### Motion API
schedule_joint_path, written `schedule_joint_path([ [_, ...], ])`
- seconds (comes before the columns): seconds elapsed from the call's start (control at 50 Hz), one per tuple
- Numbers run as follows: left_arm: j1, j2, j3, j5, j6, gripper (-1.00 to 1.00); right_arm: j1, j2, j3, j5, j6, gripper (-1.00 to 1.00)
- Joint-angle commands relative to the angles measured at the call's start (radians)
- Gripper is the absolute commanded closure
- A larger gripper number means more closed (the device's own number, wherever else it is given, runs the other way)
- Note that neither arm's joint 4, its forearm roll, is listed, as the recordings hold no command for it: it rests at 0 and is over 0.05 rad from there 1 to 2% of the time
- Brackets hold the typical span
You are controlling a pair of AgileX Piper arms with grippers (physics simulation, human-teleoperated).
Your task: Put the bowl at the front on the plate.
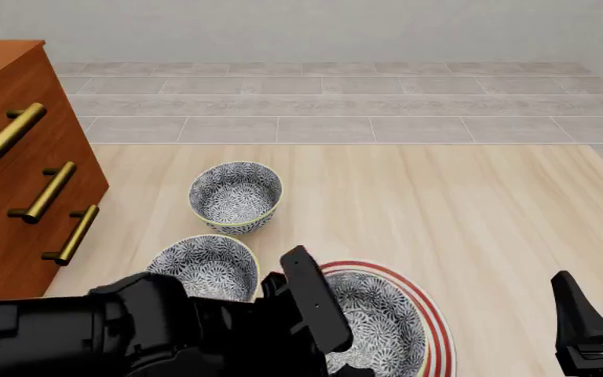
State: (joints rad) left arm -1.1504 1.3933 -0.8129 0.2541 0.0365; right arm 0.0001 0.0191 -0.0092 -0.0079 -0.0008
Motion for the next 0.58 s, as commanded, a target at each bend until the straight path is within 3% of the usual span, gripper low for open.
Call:
schedule_joint_path([
  [0.02,0.062,-0.239,0.096,0.087,0.039,-1.00,0.000,-0.006,0.002,0.003,0.000,-1.00],
  [0.26,0.132,-0.604,0.125,0.294,0.028,-1.00,0.000,-0.006,0.002,0.003,0.000,-1.00],
  [0.4,0.167,-0.733,0.135,0.392,0.025,-1.00,0.000,-0.005,0.002,0.003,0.000,-1.00],
  [0.58,0.225,-0.908,0.050,0.576,0.003,-1.00,0.000,-0.006,0.002,0.003,0.000,-1.00],
])
